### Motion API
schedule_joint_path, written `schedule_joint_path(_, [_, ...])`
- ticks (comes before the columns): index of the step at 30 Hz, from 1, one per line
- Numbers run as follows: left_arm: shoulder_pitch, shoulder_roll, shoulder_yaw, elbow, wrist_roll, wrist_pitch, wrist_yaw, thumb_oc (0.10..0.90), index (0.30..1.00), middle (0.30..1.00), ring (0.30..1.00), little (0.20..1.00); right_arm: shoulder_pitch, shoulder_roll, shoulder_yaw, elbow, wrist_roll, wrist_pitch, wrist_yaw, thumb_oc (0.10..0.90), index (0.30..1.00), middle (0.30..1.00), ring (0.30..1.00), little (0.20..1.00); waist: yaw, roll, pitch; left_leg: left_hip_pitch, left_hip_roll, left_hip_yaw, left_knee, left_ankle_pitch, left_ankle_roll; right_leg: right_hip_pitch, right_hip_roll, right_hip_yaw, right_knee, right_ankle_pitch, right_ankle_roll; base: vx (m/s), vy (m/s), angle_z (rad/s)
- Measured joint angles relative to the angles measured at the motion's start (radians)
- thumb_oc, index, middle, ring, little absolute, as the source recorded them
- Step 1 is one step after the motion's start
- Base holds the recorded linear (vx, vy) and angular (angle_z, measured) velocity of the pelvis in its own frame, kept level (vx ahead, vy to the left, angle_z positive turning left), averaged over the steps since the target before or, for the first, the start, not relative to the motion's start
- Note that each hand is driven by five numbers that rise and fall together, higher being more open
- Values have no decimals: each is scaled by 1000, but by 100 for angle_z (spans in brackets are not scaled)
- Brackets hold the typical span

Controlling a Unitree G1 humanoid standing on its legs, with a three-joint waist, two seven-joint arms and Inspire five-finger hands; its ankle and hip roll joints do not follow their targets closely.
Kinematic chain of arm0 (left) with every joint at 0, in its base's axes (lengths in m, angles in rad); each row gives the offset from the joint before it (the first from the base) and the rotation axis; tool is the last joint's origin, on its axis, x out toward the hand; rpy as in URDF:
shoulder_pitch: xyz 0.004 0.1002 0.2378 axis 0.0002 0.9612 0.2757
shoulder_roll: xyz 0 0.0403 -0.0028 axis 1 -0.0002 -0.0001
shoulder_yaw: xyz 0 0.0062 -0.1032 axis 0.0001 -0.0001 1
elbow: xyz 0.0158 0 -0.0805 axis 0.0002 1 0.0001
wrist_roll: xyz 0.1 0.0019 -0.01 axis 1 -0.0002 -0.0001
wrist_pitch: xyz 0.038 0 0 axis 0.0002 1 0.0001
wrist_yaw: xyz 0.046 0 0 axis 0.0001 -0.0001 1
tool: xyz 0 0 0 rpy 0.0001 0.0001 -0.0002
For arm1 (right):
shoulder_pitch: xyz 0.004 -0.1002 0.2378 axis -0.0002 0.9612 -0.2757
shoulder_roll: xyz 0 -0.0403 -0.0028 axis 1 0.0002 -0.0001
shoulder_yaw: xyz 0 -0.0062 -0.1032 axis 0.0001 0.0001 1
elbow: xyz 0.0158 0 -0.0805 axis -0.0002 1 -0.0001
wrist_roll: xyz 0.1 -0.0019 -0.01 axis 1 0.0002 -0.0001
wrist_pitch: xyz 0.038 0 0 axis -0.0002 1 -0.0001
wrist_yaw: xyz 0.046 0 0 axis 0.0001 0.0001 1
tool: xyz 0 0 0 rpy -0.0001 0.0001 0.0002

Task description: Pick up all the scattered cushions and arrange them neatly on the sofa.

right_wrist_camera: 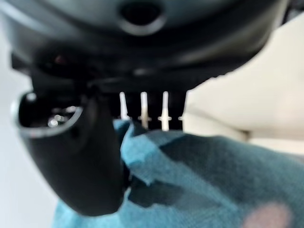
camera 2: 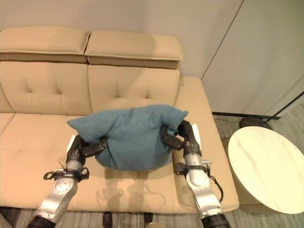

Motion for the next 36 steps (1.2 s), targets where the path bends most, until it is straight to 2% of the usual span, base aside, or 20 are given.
schedule_joint_path(5, [-141,4,-3,21,8,0,76,400,300,300,300,300,-160,-17,32,28,-1,0,-66,400,300,300,300,300,3,23,-6,-105,-10,-8,1,38,7,-102,-9,-1,1,36,-14,-137,-3,5])
schedule_joint_path(6, [-250,11,-20,101,8,-14,114,400,300,300,300,300,-272,-23,59,98,0,0,-108,400,300,300,300,300,2,27,-4,-150,-15,-8,1,50,10,-147,-10,-1,1,49,-14,-126,8,6])
schedule_joint_path(7, [-298,8,-21,135,7,-14,126,400,300,300,300,300,-310,-26,59,122,0,0,-115,400,300,300,300,300,2,31,-2,-169,-17,-10,1,56,10,-164,-10,-1,1,53,-11,-128,10,6])
schedule_joint_path(9, [-347,4,-27,169,7,-23,148,400,300,300,300,300,-345,-29,62,135,0,0,-137,400,300,300,300,300,1,36,2,-194,-19,-15,1,63,10,-188,-12,-2,1,58,-8,-128,8,8])
schedule_joint_path(10, [-424,4,-50,234,7,-28,187,400,300,300,300,300,-410,-52,94,181,-3,0,-172,400,300,300,300,300,0,40,3,-228,-20,-26,1,71,10,-218,-13,-6,1,61,-10,-119,8,9])
schedule_joint_path(15, [-575,4,-95,362,6,-39,236,400,300,300,300,300,-560,-72,137,316,-3,0,-221,400,300,300,300,300,-1,40,3,-325,-16,-30,1,89,1,-313,-8,-13,1,76,-24,-52,4,4])
schedule_joint_path(20, [-623,5,-118,440,-3,-42,241,400,300,300,300,300,-621,-96,198,402,0,3,-227,400,300,300,300,300,-3,41,3,-378,-12,-24,1,89,1,-372,-9,-5,2,79,-27,-19,3,-6])
schedule_joint_path(24, [-655,6,-129,455,-4,-45,241,400,300,300,300,300,-628,-94,202,421,8,3,-245,400,300,300,300,300,-6,41,3,-390,-14,-22,1,89,0,-384,-9,-1,2,79,-27,-11,1,-1])
schedule_joint_path(27, [-713,14,-155,525,-4,-58,239,400,300,300,300,300,-649,-93,206,443,8,-1,-249,400,300,300,300,300,-10,40,3,-400,-16,-23,1,89,0,-393,-8,-1,2,78,-26,-10,-2,0])
schedule_joint_path(28, [-730,31,-162,528,-3,-61,237,573,559,559,559,559,-663,-91,206,444,8,-1,-253,497,446,446,446,446,-15,40,4,-415,-16,-23,1,89,0,-409,-8,1,2,78,-26,0,0,0])
schedule_joint_path(29, [-747,55,-173,533,-2,-62,236,800,900,900,900,900,-676,-90,210,447,6,-2,-262,800,900,900,900,900,-23,40,4,-432,-16,-23,1,89,0,-425,-7,0,2,78,-26,0,0,0])
schedule_joint_path(33, [-778,74,-179,566,8,-63,236,800,900,900,900,900,-720,-97,232,506,-39,-2,-284,800,900,900,900,900,-26,40,3,-440,-17,-21,1,89,0,-436,-7,3,2,82,-21,-16,2,-3])
schedule_joint_path(36, [-843,104,-199,622,30,-63,229,800,900,900,900,900,-788,-135,281,590,-93,0,-297,800,900,900,900,900,-26,40,3,-447,-16,-22,1,89,0,-443,-6,1,2,82,-21,0,0,0])
